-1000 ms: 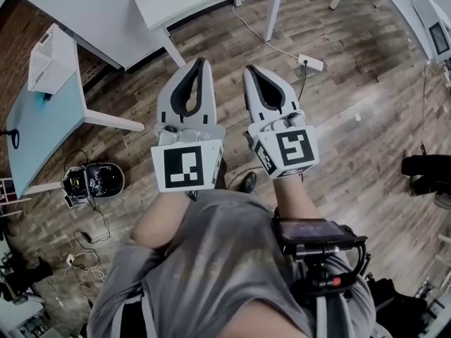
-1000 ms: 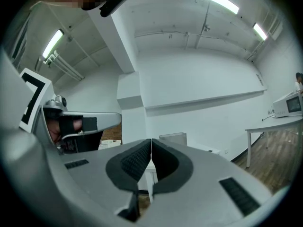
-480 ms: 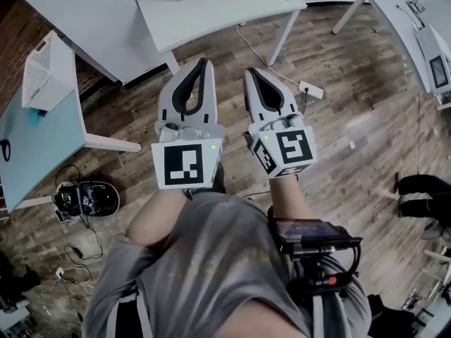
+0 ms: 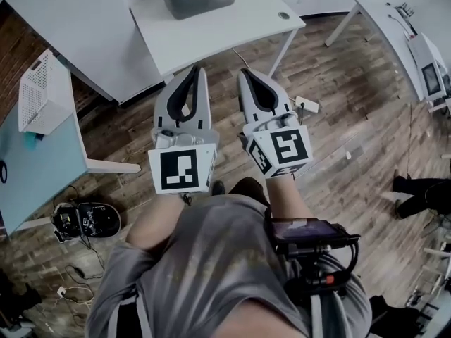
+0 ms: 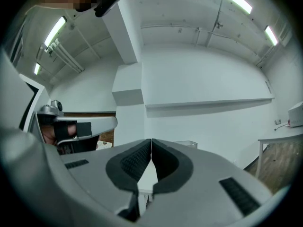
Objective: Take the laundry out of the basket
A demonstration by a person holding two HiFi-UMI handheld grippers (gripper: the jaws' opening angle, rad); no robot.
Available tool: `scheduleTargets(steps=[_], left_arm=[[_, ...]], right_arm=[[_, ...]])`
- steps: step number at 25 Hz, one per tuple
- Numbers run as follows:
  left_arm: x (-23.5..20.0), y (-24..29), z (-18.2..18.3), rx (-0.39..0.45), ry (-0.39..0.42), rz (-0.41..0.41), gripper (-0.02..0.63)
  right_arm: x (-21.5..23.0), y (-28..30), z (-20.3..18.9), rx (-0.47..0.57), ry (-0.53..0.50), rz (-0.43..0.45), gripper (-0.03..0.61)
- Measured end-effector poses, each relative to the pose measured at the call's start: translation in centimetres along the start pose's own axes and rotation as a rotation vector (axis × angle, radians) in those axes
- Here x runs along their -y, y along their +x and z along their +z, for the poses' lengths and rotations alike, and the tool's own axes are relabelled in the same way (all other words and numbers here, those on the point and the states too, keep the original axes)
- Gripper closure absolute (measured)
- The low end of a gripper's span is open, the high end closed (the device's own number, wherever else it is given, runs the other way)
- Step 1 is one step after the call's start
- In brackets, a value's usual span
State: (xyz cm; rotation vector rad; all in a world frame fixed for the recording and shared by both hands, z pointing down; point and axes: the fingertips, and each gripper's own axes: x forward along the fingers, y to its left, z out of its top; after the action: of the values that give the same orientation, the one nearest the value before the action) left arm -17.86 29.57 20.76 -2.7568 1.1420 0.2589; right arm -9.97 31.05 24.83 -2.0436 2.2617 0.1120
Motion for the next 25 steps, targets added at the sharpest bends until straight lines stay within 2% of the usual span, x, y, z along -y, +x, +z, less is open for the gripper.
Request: scheduleTargets(steps=[11,17,25], left_arm=[[-2.3,4.7,-3.4,-0.050,-0.011,0.015,0.606],[-2.6,10.2,-6.0,-0.087,-0.011,0.021,0.606],[-3.2,18.9,-7.0,-0.104,0.040,0.059,0.606]], right_arm=[[3.2,5.2,-1.7,-0.021,0.006,-0.006,0.571],[7.1,9.2,-3.6,-0.049,0.020,0.003,0.571],[13.5,15.5,-3.3,-0.022,0.050,0.048,0.571]])
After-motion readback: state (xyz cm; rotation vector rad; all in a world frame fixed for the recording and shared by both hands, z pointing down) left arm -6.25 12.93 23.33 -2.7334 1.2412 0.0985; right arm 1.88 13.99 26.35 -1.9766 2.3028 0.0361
